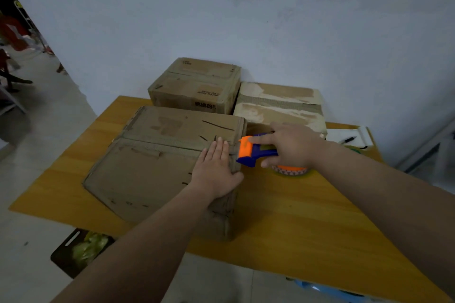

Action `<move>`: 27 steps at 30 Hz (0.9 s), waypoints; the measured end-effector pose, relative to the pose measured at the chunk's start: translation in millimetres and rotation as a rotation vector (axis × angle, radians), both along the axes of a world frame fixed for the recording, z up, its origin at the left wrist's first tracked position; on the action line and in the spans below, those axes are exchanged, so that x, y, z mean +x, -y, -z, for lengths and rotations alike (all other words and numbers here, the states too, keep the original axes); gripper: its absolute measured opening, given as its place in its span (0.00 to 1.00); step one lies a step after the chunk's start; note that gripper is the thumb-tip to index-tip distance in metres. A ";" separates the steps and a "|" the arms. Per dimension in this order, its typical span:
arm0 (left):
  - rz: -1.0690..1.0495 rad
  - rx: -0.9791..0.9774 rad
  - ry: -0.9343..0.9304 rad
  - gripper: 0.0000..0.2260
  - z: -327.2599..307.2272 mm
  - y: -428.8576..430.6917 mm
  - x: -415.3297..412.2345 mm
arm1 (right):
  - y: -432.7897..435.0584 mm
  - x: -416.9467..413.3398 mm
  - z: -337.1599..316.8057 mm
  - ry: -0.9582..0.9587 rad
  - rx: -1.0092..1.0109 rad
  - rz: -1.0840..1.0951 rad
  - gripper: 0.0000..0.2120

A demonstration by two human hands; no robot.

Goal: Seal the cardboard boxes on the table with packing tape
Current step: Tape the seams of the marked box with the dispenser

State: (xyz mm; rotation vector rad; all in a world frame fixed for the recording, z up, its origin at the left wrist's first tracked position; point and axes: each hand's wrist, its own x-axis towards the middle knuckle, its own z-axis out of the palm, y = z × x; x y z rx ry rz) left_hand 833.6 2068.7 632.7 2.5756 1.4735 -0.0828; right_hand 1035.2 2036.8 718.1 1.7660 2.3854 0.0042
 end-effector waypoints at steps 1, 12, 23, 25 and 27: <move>0.001 0.007 0.005 0.37 0.6 -0.6 -1.2 | 6.7 9.8 -1.8 -0.006 0.000 0.004 0.34; -0.157 0.040 -0.074 0.30 -9.5 0.1 28.2 | 40.3 58.7 8.8 0.168 0.019 0.058 0.29; -0.156 0.053 0.005 0.31 3.6 0.0 21.2 | -0.8 -13.7 24.5 0.262 -0.303 0.124 0.15; -0.145 0.070 -0.006 0.31 3.8 0.7 21.8 | -3.1 -24.9 31.0 0.245 -0.318 0.131 0.13; -0.138 0.076 -0.012 0.30 2.0 -0.3 22.5 | -5.6 -27.9 35.8 0.220 -0.331 0.160 0.12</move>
